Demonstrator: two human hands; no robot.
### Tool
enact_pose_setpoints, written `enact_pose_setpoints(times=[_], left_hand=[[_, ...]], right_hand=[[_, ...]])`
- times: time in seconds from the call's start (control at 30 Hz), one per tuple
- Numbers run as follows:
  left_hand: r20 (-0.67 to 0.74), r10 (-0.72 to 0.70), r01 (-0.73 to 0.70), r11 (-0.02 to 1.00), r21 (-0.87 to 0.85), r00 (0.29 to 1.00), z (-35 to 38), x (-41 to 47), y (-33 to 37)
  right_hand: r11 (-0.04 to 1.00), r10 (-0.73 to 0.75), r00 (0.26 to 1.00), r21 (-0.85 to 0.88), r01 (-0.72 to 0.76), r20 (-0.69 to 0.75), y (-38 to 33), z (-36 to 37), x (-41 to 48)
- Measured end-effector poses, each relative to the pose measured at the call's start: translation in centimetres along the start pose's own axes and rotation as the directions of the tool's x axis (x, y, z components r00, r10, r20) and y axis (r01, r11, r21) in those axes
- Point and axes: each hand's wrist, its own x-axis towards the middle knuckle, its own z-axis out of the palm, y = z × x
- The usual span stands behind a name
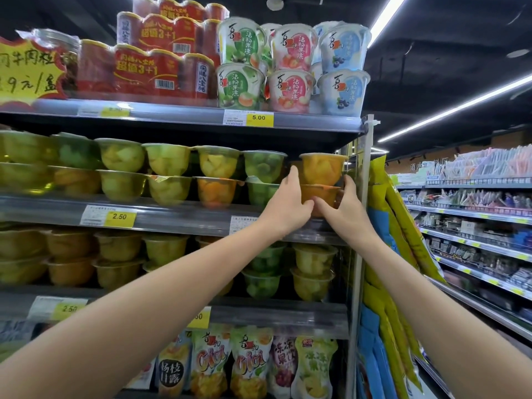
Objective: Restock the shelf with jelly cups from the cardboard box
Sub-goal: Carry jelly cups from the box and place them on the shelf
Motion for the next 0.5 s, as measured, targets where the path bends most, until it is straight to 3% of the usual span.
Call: enact_pose_setpoints(times=[0.2,0.5], left_hand=[[0.015,0.018,-0.018,1.000,0.006,1.000,0.6,0.7,-0.5],[-0.057,0.065,-0.064,0.998,0.028,0.996,1.1,1.0,-1.3]], right_hand=[[0.987,-0.159,0.985,-0.030,0.157,-0.074,0.1,0.0,-0.7],[0.991,-0.129,0.991,-0.028,0.129,-0.029,0.5,0.0,-0.4]])
